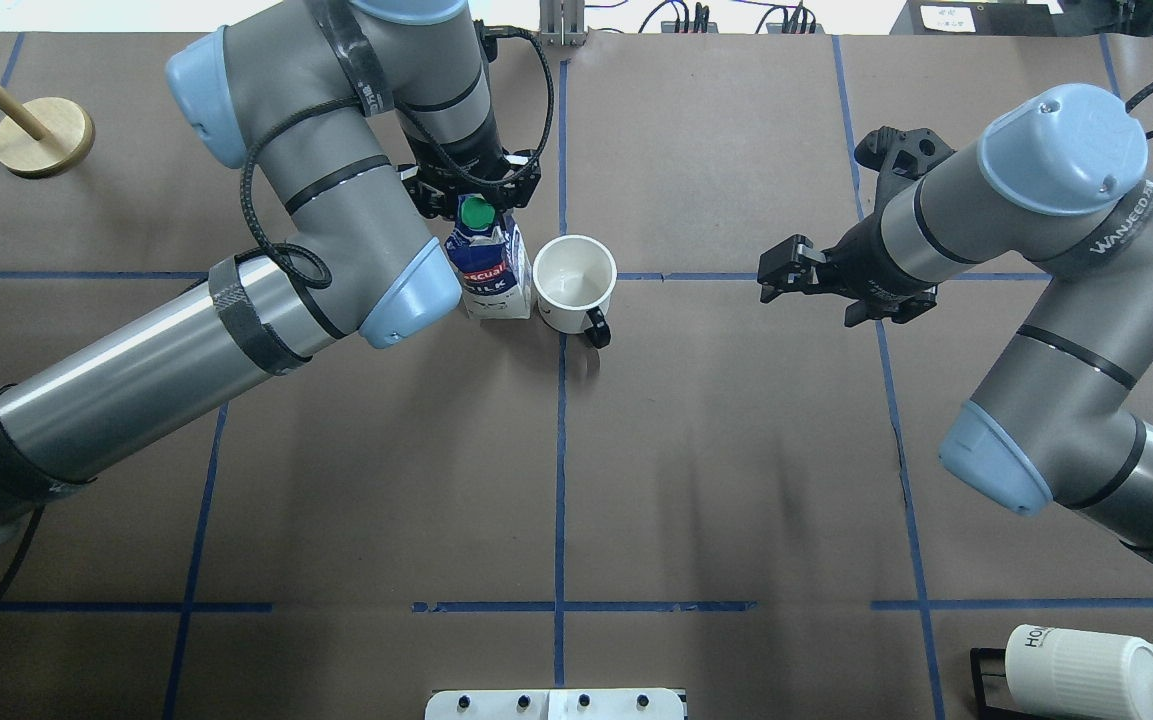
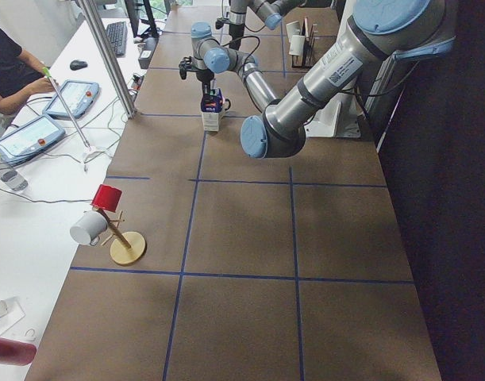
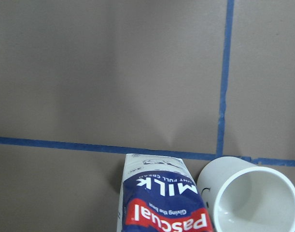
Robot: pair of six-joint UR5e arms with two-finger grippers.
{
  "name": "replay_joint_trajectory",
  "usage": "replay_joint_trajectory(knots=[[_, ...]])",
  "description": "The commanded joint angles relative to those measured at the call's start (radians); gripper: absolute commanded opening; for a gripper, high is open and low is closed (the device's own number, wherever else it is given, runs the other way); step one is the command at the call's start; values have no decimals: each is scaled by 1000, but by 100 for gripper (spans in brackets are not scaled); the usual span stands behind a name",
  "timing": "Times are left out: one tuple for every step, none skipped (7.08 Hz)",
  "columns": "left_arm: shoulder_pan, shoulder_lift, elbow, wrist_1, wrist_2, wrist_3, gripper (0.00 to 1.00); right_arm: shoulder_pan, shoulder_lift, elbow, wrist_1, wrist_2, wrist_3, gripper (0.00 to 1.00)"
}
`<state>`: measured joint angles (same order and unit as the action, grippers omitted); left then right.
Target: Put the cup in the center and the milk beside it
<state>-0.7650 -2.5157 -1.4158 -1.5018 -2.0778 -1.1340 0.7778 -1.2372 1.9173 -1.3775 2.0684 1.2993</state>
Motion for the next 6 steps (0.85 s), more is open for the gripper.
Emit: replay_joint_trajectory(knots=[[3, -2, 8, -15, 2, -1, 82, -2, 1, 0, 0, -1, 0, 100], [1, -3, 5, -23, 4, -1, 100, 0, 2, 0, 0, 1, 0, 100], [-10, -2, -30, -15, 8, -4, 100, 4, 2, 3, 0, 1, 0, 100], [-75, 8, -114, 14, 4, 0, 100, 27, -1, 9, 0, 12, -2, 100], [-118, 26, -212, 113, 4, 17, 100, 64, -16, 40, -3, 33, -2, 100], [-175, 91, -307, 191, 2, 186, 100, 148, -43, 45, -5, 105, -26, 100]])
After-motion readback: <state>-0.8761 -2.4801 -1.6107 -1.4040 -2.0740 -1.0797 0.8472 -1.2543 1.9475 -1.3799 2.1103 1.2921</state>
